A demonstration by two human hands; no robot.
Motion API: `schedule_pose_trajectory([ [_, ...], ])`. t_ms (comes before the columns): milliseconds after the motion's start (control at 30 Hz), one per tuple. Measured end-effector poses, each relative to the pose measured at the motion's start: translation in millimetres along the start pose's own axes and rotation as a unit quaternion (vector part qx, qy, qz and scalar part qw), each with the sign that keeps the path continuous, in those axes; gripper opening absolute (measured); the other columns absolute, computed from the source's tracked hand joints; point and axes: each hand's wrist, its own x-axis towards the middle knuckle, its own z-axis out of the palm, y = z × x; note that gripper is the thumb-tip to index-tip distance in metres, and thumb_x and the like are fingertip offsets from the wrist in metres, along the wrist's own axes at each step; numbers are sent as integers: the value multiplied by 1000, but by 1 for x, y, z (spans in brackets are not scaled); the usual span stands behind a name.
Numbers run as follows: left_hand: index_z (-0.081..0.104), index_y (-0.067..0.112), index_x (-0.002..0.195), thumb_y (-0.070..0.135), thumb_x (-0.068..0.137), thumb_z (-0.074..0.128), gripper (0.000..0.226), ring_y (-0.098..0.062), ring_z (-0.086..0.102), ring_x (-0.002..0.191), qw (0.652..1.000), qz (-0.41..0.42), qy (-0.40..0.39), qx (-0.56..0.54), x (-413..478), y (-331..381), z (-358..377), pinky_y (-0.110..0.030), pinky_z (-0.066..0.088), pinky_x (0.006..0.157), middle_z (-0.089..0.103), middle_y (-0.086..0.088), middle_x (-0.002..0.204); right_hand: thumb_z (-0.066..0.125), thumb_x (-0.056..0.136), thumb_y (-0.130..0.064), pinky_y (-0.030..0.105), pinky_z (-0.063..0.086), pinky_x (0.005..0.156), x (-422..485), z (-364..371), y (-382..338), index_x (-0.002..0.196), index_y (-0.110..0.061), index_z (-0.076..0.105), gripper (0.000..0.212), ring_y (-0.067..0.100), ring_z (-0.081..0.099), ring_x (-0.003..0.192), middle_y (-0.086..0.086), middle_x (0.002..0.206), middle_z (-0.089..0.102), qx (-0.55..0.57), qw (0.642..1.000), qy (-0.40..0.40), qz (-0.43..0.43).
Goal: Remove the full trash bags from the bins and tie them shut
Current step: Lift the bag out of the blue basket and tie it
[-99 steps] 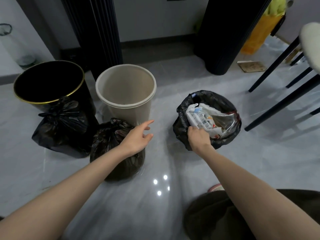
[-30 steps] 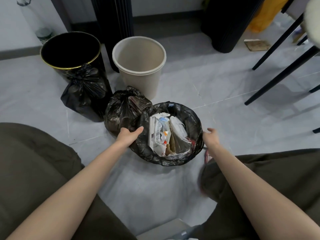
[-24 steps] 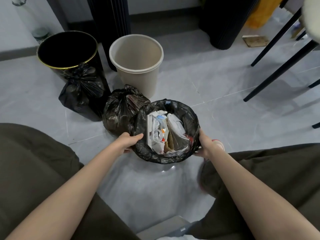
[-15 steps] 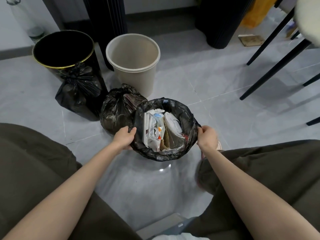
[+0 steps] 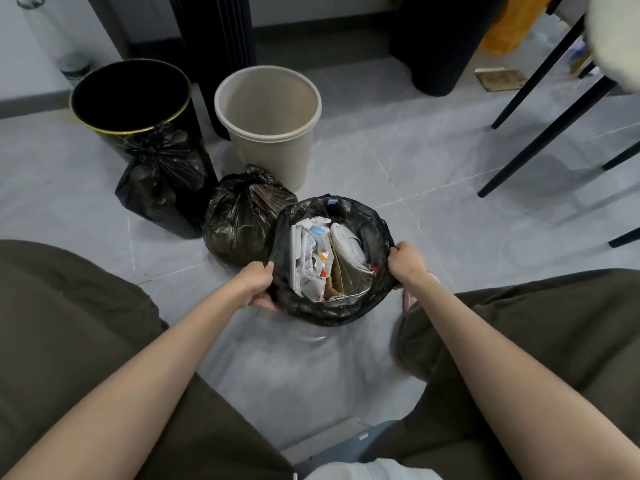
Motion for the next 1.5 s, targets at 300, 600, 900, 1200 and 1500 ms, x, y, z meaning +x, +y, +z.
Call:
schedule_pose_trajectory([
  [300,46,13,85,29,88,59,21,-15,53,61,964,167,207,-28,15,20,-36,-23,48,38,49,-5,79,56,89,-27,29,44,71,4,-20,-28,91,-21,56,6,16,55,73,0,80,60,234,952,152,-128],
  [600,62,9,106,64,78,56,62,-26,61,96,987,99,123,11,38,40,-37,-31,51,74,63,-8,104,48,91,-44,39,39,99,26,-34,-55,126,-15,54,46,24,41,125,6,129,52,-80,959,192,-192],
  [900,69,2,99,32,90,56,33,-32,62,104,974,113,168,98,66,39,-38,-35,46,89,67,-14,99,46,94,-31,39,47,87,57,-29,-56,115,-4,58,36,38,57,112,20,122,59,-256,960,72,-90],
  [1200,58,10,106,17,97,45,18,-13,52,91,880,347,324,-32,37,55,-34,-24,36,79,59,1,97,32,99,-18,31,31,68,35,-30,-62,102,-10,50,19,33,55,87,12,92,61,88,937,265,-209],
  [1500,43,12,71,19,95,38,25,-22,44,79,874,333,328,-130,6,46,-22,-37,34,76,48,0,72,32,98,-23,41,37,68,5,-26,-52,69,-13,40,32,28,45,69,6,67,47,113,952,209,-193],
])
